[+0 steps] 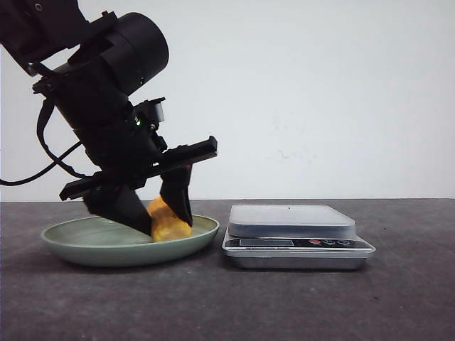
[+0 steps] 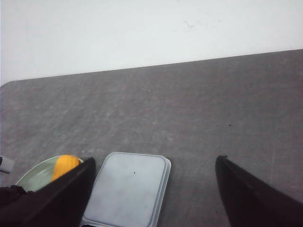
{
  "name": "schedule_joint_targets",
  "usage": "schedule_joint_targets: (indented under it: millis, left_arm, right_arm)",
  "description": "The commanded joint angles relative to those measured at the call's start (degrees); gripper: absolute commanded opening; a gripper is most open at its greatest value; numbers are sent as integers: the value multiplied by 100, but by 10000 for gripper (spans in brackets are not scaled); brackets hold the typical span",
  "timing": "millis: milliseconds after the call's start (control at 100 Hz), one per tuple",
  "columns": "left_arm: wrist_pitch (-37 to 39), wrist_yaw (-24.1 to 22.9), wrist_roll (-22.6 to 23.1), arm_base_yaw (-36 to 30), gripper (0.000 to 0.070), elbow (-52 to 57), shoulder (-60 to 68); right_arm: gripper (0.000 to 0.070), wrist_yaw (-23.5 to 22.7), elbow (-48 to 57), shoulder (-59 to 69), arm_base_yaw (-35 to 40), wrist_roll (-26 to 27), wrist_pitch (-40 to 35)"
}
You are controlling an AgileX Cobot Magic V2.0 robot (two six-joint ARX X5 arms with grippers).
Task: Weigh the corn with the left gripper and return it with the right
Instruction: 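Lower the left gripper onto the yellow corn cob on the plate and close, then lift the corn cob with the left gripper and carry it over the scale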
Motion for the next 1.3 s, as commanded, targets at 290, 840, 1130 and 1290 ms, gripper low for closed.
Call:
schedule_joint_targets:
  millis: [290, 840, 1130, 1290]
  left_arm:
    - [-811, -337, 538, -122, 6, 654, -680]
    - [-1377, -101, 787, -1123, 6, 2883, 485]
    - [-1403, 76, 763, -1165, 6, 3069, 1384]
    - [-1473, 74, 756, -1248, 7, 3069, 1545]
  right_arm:
    - [510, -24, 118, 33, 22, -66, 46]
    - [510, -63, 118, -26, 22, -50, 44]
    - [510, -59, 118, -221, 22, -52, -15]
    - [510, -59, 118, -243, 22, -52, -76]
